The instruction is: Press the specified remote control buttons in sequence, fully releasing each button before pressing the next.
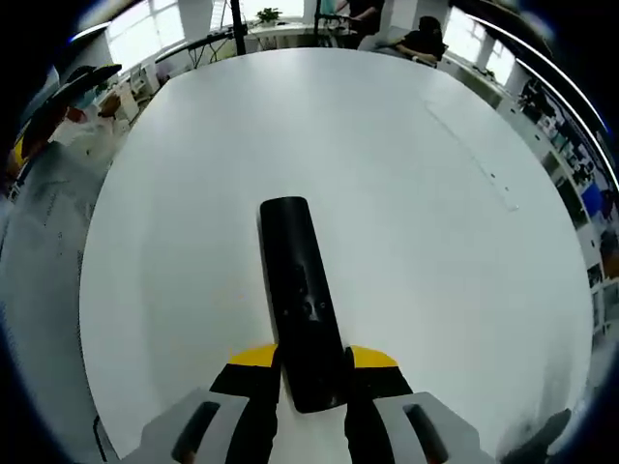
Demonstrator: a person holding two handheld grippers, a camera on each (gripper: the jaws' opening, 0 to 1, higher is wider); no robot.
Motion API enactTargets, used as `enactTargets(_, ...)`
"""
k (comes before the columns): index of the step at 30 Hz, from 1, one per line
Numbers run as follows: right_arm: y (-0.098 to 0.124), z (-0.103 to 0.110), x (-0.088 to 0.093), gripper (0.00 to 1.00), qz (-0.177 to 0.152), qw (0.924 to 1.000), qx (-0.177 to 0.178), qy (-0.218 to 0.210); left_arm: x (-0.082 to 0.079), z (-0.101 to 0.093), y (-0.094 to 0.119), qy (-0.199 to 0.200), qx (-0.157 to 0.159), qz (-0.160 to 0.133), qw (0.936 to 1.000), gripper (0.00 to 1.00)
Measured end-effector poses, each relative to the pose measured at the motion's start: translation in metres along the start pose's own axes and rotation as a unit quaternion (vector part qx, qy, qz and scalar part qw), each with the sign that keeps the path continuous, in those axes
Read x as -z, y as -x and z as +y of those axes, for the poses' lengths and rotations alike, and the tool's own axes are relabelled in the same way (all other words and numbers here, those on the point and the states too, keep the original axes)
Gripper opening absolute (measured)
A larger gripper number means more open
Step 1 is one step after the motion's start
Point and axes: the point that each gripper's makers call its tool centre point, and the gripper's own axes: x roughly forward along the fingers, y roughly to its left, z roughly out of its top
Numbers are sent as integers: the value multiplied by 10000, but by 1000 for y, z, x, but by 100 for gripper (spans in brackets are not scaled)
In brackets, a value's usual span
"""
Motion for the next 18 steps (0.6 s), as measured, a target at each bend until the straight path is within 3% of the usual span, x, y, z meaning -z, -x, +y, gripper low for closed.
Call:
enactTargets(15, -4, -23, -9, 24, 130, 9999, -54, -34, 9, 5, -2, 88, -33, 129, 9999, 100)
enactTargets(18, -4, -23, -10, 25, 16, 9999, -10, -136, 9, 5, -2, 101, -31, 122, 9999, 100)
